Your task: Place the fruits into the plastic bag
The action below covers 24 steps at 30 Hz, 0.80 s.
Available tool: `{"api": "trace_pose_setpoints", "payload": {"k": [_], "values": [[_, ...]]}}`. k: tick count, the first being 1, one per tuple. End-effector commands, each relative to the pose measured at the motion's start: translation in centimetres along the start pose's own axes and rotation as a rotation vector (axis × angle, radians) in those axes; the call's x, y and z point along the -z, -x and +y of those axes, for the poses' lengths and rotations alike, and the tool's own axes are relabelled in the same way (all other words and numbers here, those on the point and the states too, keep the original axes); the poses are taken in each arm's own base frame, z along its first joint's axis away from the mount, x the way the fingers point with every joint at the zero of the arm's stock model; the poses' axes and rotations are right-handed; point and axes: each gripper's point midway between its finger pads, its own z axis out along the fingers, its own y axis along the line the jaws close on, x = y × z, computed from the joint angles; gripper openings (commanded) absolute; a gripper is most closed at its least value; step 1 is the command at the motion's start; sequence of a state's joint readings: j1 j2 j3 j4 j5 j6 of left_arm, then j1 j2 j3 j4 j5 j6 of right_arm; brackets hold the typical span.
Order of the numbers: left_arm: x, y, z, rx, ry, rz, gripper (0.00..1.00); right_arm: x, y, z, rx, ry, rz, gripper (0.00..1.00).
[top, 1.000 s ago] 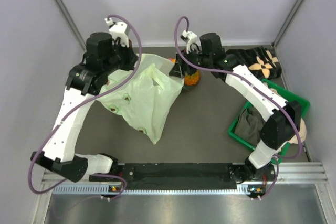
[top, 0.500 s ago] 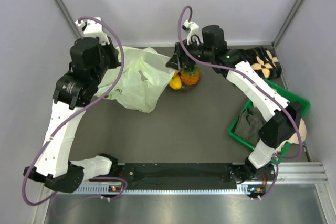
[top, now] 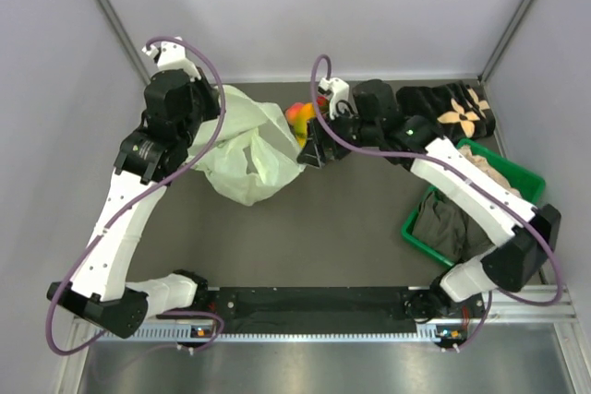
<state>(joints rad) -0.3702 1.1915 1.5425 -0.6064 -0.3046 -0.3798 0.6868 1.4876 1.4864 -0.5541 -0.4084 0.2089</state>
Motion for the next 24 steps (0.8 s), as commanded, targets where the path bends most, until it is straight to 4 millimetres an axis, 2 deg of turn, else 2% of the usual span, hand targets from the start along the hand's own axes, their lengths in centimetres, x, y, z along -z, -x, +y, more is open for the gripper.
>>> {"api": "trace_pose_setpoints", "payload": {"k": [1, 4, 6, 10, 14, 15, 17, 18, 20, 22, 24], "values": [[0.2, 2.9, -1.6, 0.056, -0.064, -0.100, 0.00, 6.6, 4.8, 2.1, 0.065, -0.072, -0.208, 0.86], [0.3, 2.8, -2.3, 0.056, -0.098, -0.090, 0.00, 9.3, 7.7, 3.3, 0.100, -0.085, -0.320, 0.84], [0.3, 2.7, -2.6, 0.060, -0.114, -0.078, 0.00, 11.1, 9.8, 5.0, 0.137, -0.035, -0.406, 0.79], [0.3, 2.5, -3.7, 0.076, -0.167, -0.059, 0.00, 11.3, 11.4, 8.7, 0.190, 0.138, -0.471, 0.73], [0.4, 2.4, -4.5, 0.092, -0.204, -0.051, 0.00, 8.8, 12.0, 11.3, 0.280, 0.242, -0.433, 0.75], [0.5, 2.5, -4.6, 0.097, -0.212, -0.052, 0.00, 7.2, 11.9, 11.2, 0.302, 0.246, -0.410, 0.78], [0.7, 2.6, -5.0, 0.101, -0.237, -0.046, 0.00, 6.4, 12.6, 12.1, 0.334, 0.265, -0.423, 0.79], [0.8, 2.6, -5.2, 0.105, -0.247, -0.043, 0.00, 5.0, 12.6, 11.8, 0.335, 0.264, -0.409, 0.80], [1.0, 2.3, -5.9, 0.113, -0.285, -0.027, 0.00, 4.4, 13.6, 12.0, 0.349, 0.262, -0.425, 0.80], [1.3, 2.3, -6.6, 0.128, -0.327, -0.026, 0.00, 2.7, 13.8, 11.5, 0.376, 0.237, -0.417, 0.82], [1.5, 1.7, -7.3, 0.137, -0.374, -0.008, 0.00, 1.9, 14.5, 11.0, 0.409, 0.185, -0.440, 0.82]]}}
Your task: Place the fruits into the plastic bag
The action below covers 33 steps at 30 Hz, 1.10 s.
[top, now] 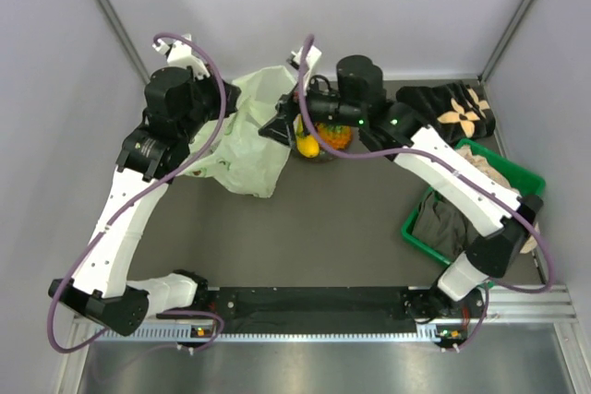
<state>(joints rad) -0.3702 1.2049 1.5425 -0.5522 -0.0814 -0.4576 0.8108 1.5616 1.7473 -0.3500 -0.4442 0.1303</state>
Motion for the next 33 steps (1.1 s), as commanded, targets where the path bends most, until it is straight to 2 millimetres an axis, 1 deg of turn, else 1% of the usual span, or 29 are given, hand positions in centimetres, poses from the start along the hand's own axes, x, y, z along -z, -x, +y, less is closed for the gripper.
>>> {"api": "trace_pose_setpoints", "payload": {"k": [1, 2, 5, 7, 9, 11, 14, 16, 17, 18, 19, 20, 21, 22, 24, 25, 26, 27, 28, 29, 30, 31, 32, 33], "values": [[0.8, 1.9, -3.5, 0.053, -0.170, -0.065, 0.00, -0.7, 4.2, 0.1, 0.155, -0.038, -0.118, 0.82], [0.7, 1.5, -3.3, 0.059, -0.166, -0.056, 0.00, -0.7, 4.7, -0.5, 0.161, -0.073, -0.131, 0.82], [0.9, 1.1, -3.2, 0.066, -0.168, -0.048, 0.00, -0.3, 5.7, -1.2, 0.218, -0.121, -0.159, 0.82], [1.1, 1.1, -3.3, 0.072, -0.172, -0.052, 0.00, 0.0, 6.3, -1.6, 0.253, -0.147, -0.174, 0.82], [1.1, 0.9, -3.2, 0.073, -0.170, -0.046, 0.00, 0.1, 6.3, -1.8, 0.275, -0.157, -0.176, 0.82], [1.0, 0.8, -3.3, 0.071, -0.179, -0.043, 0.00, -0.1, 5.8, -2.0, 0.280, -0.158, -0.162, 0.82], [1.0, 0.9, -3.3, 0.072, -0.175, -0.049, 0.00, -0.8, 3.8, -2.0, 0.273, -0.124, -0.101, 0.77], [0.9, 0.9, -3.2, 0.072, -0.174, -0.046, 0.00, -0.9, 2.9, -1.3, 0.262, -0.081, -0.086, 0.75], [0.9, 0.9, -3.4, 0.071, -0.178, -0.044, 0.00, -1.2, 2.1, -1.3, 0.249, -0.071, -0.070, 0.73], [0.8, 0.7, -3.3, 0.073, -0.179, -0.040, 0.00, -1.3, 1.7, -1.2, 0.244, -0.062, -0.064, 0.71], [0.7, 0.6, -3.4, 0.075, -0.182, -0.034, 0.00, -1.3, 1.4, -1.1, 0.237, -0.047, -0.056, 0.69], [0.7, 0.5, -3.5, 0.074, -0.185, -0.031, 0.00, -1.5, 1.2, -0.9, 0.230, -0.034, -0.053, 0.63], [0.6, 0.4, -3.5, 0.073, -0.186, -0.030, 0.00, -1.7, 1.0, -0.7, 0.224, -0.022, -0.048, 0.61], [0.6, 0.3, -3.4, 0.075, -0.186, -0.029, 0.00, -1.7, 1.1, -0.2, 0.221, 0.009, -0.051, 0.59], [0.5, 0.3, -3.3, 0.071, -0.180, -0.031, 0.00, -1.8, 1.1, 0.5, 0.199, 0.040, -0.048, 0.51], [0.4, 0.2, -3.0, 0.070, -0.167, -0.029, 0.00, -1.6, 1.5, 1.0, 0.196, 0.065, -0.053, 0.47], [0.3, 0.2, -2.6, 0.072, -0.145, -0.030, 0.00, -1.3, 1.8, 1.4, 0.184, 0.075, -0.064, 0.37], [0.1, 0.3, -1.7, 0.072, -0.093, -0.043, 0.00, -0.9, 2.2, 1.8, 0.186, 0.084, -0.078, 0.35], [0.2, 0.7, -1.4, 0.072, -0.069, -0.055, 0.00, 0.0, 2.1, 2.4, 0.189, 0.093, -0.087, 0.34], [0.1, 0.4, -0.7, 0.068, -0.037, -0.043, 0.00, 0.7, 2.4, 2.7, 0.196, 0.092, -0.101, 0.28], [0.2, 0.8, -0.1, 0.064, 0.002, -0.061, 0.00, 1.3, 2.4, 2.9, 0.198, 0.089, -0.106, 0.27], [0.1, 0.9, 0.3, 0.063, 0.022, -0.065, 0.00, 1.7, 1.4, 2.9, 0.189, 0.088, -0.088, 0.26], [-0.1, 0.7, 0.6, 0.060, 0.037, -0.061, 0.00, 3.1, 1.9, 3.6, 0.195, 0.088, -0.104, 0.25], [-0.1, 0.8, 0.8, 0.056, 0.045, -0.067, 0.00, 3.6, 0.9, 3.6, 0.181, 0.084, -0.072, 0.25]]}}
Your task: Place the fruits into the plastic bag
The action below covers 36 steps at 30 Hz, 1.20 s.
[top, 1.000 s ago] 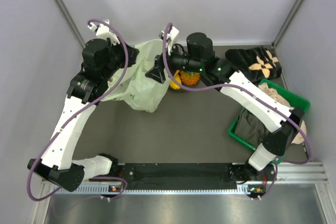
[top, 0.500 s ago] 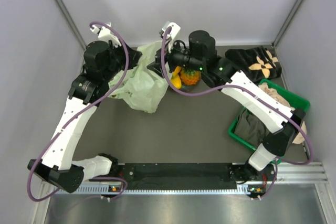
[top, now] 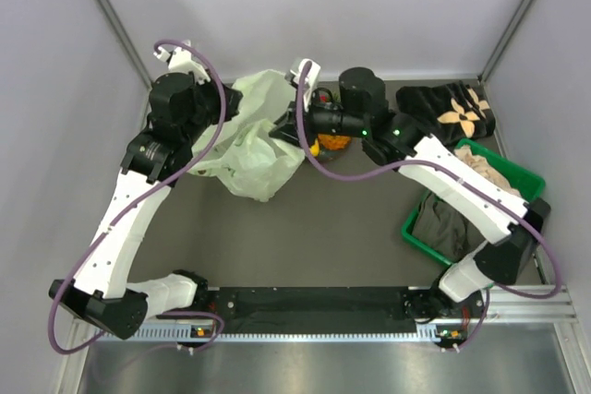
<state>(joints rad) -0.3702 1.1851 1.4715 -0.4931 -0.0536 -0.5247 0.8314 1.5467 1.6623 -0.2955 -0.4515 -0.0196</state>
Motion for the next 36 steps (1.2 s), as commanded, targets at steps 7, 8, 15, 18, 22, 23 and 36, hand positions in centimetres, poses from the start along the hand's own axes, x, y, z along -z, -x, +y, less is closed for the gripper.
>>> {"api": "trace_pose_setpoints", "payload": {"k": [7, 8, 15, 18, 22, 23, 36], "values": [[-0.6, 2.3, 2.5, -0.006, 0.159, -0.103, 0.00, 6.6, -5.6, 4.4, -0.060, 0.040, 0.103, 0.23], [-0.6, 2.5, 2.5, -0.004, 0.161, -0.109, 0.00, 7.2, -5.9, 4.6, -0.065, 0.036, 0.111, 0.23], [-0.8, 2.9, 2.8, 0.005, 0.174, -0.139, 0.00, 9.9, -10.2, 5.1, -0.088, 0.002, 0.249, 0.26], [-1.0, 2.6, 1.5, -0.003, 0.091, -0.137, 0.00, 10.9, -10.3, 5.5, -0.092, -0.007, 0.254, 0.38], [-2.0, 1.0, -0.1, 0.003, -0.016, -0.091, 0.00, 11.8, -9.5, 5.9, -0.108, -0.016, 0.224, 0.66], [-2.2, 0.4, -0.1, 0.004, -0.027, -0.072, 0.00, 12.0, -9.3, 5.9, -0.107, -0.021, 0.218, 0.70], [-1.9, 0.5, 1.7, -0.044, 0.052, -0.101, 0.00, 15.8, -2.9, 3.4, -0.165, -0.254, 0.030, 0.96]]}}
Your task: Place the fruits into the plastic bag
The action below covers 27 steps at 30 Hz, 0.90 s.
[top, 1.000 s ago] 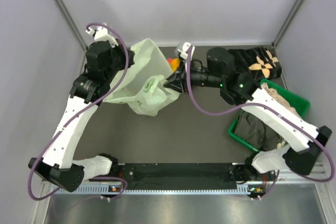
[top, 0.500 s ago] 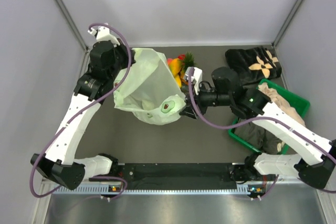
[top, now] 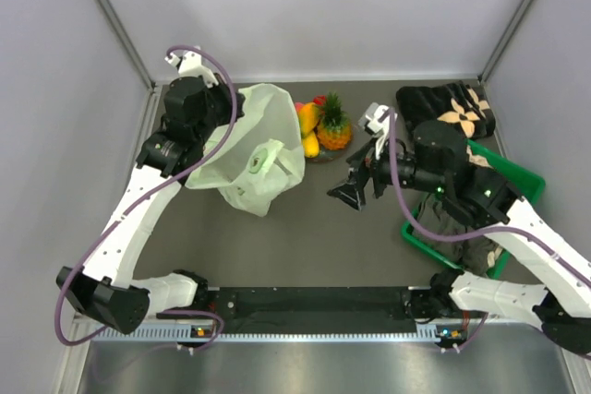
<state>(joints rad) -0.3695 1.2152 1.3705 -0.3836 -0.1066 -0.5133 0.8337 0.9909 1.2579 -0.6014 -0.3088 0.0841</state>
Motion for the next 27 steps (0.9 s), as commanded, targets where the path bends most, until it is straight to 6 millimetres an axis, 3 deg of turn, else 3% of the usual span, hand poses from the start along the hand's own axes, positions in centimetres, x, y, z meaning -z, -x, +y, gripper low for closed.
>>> {"api": "trace_pose_setpoints", "payload": {"k": [1, 7, 14, 20, 24, 25, 27], "values": [[1.0, 2.7, -0.2, -0.034, 0.000, -0.102, 0.00, 1.8, 4.4, -2.7, -0.049, -0.142, -0.118, 0.95], [2.3, 5.4, -0.7, -0.097, 0.008, -0.166, 0.00, 0.3, 3.9, -9.3, -0.146, -0.351, -0.057, 0.91], [3.7, 10.6, -2.1, -0.195, 0.015, -0.272, 0.00, -2.2, 2.9, -16.9, -0.338, -0.489, -0.021, 0.81], [3.8, 13.1, -1.7, -0.281, 0.073, -0.344, 0.00, -5.4, 2.9, -21.1, -0.404, -0.503, -0.039, 0.76], [3.2, 13.4, -1.6, -0.316, 0.084, -0.353, 0.00, -7.1, 3.4, -23.6, -0.409, -0.528, -0.058, 0.73], [3.2, 13.4, -1.6, -0.324, 0.083, -0.352, 0.00, -7.4, 4.3, -24.1, -0.402, -0.535, -0.076, 0.73], [3.2, 13.3, -1.5, -0.340, 0.091, -0.349, 0.00, -8.5, 3.8, -25.4, -0.413, -0.557, -0.064, 0.70]]}}
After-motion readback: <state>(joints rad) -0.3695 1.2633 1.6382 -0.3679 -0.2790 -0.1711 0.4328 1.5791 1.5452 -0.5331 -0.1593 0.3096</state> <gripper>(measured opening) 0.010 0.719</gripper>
